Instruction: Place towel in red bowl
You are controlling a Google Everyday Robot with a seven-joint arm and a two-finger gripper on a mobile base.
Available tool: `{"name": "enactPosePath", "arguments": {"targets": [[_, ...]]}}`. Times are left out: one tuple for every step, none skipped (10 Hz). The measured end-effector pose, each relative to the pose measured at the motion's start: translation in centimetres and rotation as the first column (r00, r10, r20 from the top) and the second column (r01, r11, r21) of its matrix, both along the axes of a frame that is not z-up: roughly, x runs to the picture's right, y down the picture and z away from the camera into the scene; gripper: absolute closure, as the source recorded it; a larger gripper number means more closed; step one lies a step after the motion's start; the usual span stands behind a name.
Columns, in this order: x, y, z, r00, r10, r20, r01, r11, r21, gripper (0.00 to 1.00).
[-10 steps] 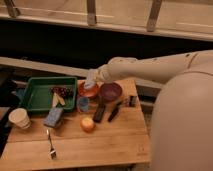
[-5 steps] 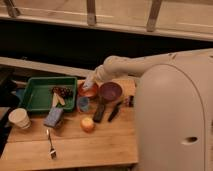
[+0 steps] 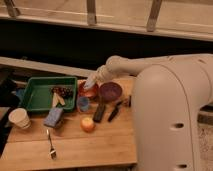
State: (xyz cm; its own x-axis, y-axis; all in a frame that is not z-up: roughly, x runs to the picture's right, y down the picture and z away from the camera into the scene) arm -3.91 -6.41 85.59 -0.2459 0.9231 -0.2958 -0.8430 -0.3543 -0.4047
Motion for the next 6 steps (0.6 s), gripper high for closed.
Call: {"name": "enactPosePath", "arguments": {"targets": [[-0.4,0.1,0.5,1.0,0.002,0.011,-0.002,0.9999,-0.011,0.95],[-1.0,0.4,1.5,1.0,0.004,0.027,-0.003,0.9997,-0.023,0.83],[-1.0,0.7,2.2,0.999,0.004,0.038,-0.002,0.9993,-0.037,0.73],[-1.2,0.9,2.5,0.999,0.003,0.046,-0.001,0.999,-0.044,0.65],[-1.5,1.2,3.1,0.998,0.002,0.056,0.001,0.9985,-0.055,0.55],[-2.0,1.6,3.6,0.998,0.001,0.067,0.003,0.9978,-0.066,0.44]]}}
